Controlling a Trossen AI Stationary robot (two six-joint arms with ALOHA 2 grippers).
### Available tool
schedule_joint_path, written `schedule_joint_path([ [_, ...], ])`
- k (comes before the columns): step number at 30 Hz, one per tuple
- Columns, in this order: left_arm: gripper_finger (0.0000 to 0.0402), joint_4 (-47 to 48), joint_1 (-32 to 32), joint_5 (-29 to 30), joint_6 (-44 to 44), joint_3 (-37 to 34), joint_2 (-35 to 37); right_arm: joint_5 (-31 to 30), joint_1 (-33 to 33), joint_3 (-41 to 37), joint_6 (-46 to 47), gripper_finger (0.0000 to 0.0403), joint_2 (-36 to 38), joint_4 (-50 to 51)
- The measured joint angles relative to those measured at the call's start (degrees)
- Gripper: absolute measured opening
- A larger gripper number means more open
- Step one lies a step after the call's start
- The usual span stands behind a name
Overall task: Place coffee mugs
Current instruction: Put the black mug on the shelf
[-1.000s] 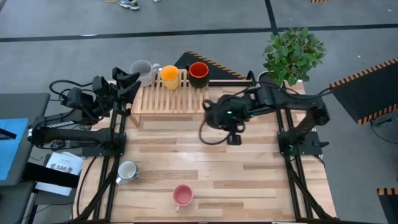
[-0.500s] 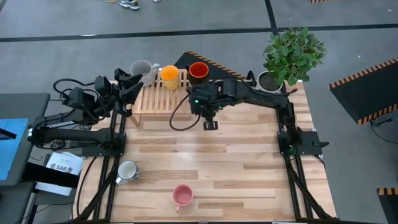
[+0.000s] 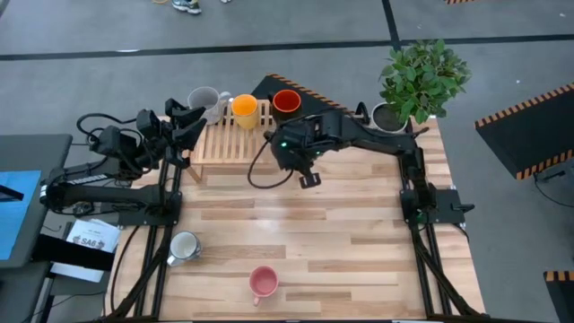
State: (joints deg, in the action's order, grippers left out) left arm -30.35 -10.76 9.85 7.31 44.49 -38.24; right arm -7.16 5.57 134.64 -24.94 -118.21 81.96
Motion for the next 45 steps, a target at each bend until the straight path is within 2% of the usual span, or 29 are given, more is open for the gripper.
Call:
schedule_joint_path([
  [8, 0.0158, 0.0, 0.0, 0.0, 0.0, 0.0, 0.0, -0.5, 0.6, 0.0, -7.2, 0.0041, -1.1, 1.0],
  [45, 0.0158, 0.0, 0.0, 0.0, 0.5, 0.0, 0.0, -1.5, 2.5, -0.1, -8.7, 0.0067, -2.2, -0.3],
])
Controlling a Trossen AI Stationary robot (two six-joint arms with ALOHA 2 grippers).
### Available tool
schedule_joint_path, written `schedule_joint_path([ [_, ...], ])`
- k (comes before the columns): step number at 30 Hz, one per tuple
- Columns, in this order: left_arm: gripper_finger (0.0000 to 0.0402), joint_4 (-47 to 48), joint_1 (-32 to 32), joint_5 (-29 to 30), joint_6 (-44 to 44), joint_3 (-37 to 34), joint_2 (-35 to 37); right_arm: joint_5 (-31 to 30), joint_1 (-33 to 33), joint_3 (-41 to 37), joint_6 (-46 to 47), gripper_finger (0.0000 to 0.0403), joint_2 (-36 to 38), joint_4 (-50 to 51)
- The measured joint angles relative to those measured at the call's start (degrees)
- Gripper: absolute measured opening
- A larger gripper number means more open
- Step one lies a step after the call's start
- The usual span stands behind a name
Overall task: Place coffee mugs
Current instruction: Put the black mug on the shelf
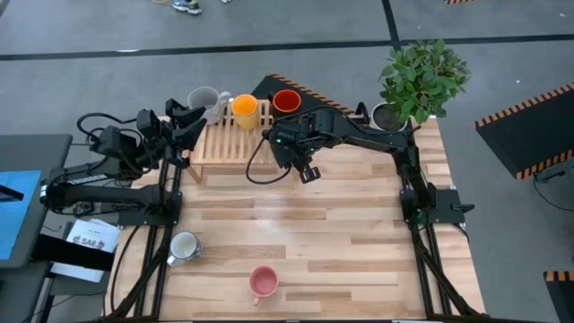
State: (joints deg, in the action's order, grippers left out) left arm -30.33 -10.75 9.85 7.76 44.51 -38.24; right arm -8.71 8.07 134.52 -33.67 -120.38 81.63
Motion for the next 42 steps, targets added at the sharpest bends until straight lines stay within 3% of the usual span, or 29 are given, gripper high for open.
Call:
schedule_joint_path([
  [21, 0.0158, 1.9, 0.0, 0.0, 0.0, 0.0, 0.0, 0.0, 0.8, 0.0, 0.1, 0.0072, 0.0, -0.9],
  [33, 0.0158, 2.0, 0.0, 0.0, 0.0, 0.0, 0.0, -0.6, 1.5, 0.1, 0.0, 0.0172, 0.2, -4.5],
  [42, 0.0158, 2.1, 0.0, 0.0, 0.0, 0.0, 0.0, -0.6, 1.5, 0.1, 0.0, 0.0212, 0.2, -6.3],
])
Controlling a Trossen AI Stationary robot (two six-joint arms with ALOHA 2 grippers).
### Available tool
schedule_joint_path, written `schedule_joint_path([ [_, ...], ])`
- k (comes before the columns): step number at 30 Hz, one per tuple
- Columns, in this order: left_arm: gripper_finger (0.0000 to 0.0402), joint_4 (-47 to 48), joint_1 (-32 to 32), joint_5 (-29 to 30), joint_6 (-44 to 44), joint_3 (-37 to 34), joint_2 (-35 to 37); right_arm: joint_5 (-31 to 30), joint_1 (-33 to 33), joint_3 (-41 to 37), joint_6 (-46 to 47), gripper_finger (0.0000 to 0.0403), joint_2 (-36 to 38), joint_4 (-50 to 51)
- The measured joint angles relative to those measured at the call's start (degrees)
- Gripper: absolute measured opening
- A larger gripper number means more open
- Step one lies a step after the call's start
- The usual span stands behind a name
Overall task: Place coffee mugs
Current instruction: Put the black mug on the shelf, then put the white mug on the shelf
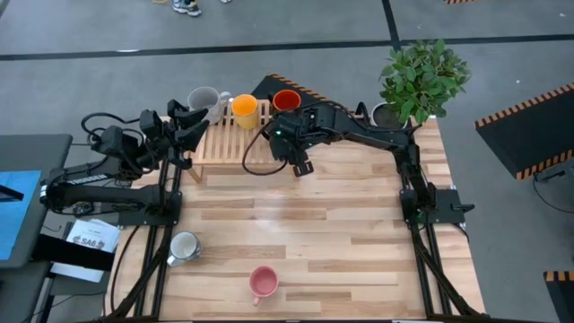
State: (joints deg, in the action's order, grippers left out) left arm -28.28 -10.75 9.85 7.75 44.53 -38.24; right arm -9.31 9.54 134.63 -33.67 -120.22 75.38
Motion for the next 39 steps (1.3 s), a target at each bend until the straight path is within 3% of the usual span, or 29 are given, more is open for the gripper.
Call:
schedule_joint_path([
  [12, 0.0158, 0.6, 0.0, 0.0, 0.0, 0.0, 0.0, -4.0, 0.6, 0.3, -1.6, 0.0215, 0.3, -2.2],
  [33, 0.0158, 0.6, 0.0, 0.0, 0.0, 0.0, 0.0, -4.3, -0.5, 0.3, -2.8, 0.0214, 4.4, -5.9],
  [37, 0.0158, 0.9, 0.0, 0.0, 0.0, 0.0, 0.0, -4.1, -0.4, 0.3, 2.5, 0.0214, 7.4, -6.1],
  [39, 0.0158, 1.5, 0.0, 0.0, -0.1, 0.0, 0.0, -0.8, 0.3, 0.3, 7.9, 0.0214, 9.7, -5.2],
])
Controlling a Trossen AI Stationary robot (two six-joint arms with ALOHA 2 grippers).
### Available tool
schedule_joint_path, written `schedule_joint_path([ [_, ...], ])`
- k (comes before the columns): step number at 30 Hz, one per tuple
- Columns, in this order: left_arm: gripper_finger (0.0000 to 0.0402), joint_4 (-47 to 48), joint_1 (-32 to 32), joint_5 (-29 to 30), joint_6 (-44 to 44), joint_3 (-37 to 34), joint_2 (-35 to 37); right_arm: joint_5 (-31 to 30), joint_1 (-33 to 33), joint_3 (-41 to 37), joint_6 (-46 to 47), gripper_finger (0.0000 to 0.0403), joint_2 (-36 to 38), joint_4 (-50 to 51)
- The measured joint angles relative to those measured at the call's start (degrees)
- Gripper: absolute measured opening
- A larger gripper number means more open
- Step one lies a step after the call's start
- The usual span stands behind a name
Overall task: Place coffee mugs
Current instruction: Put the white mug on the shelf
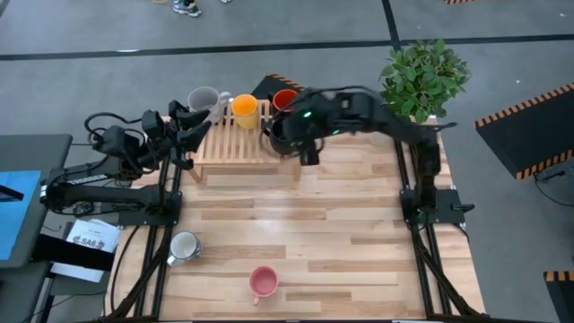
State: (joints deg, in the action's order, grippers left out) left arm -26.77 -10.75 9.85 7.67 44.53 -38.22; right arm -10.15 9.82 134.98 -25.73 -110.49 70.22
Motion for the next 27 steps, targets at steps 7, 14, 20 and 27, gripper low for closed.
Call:
schedule_joint_path([
  [7, 0.0158, 1.4, 0.0, 0.0, -1.4, 0.0, 0.0, 16.1, 4.3, -6.4, 15.4, 0.0214, 10.7, 5.1],
  [14, 0.0158, 2.3, 0.0, -4.5, -1.4, 0.0, 0.0, 16.0, 0.7, -32.7, 24.3, 0.0214, 28.1, -13.2],
  [20, 0.0158, 7.8, 0.0, -5.6, -1.5, 0.0, 0.0, 8.7, -3.6, -56.2, 35.1, 0.0214, 41.0, -37.3],
  [27, 0.0158, 9.8, 0.0, -6.6, -1.0, 0.0, 0.0, 3.7, -6.1, -65.6, 38.4, 0.0214, 46.2, -57.4],
])
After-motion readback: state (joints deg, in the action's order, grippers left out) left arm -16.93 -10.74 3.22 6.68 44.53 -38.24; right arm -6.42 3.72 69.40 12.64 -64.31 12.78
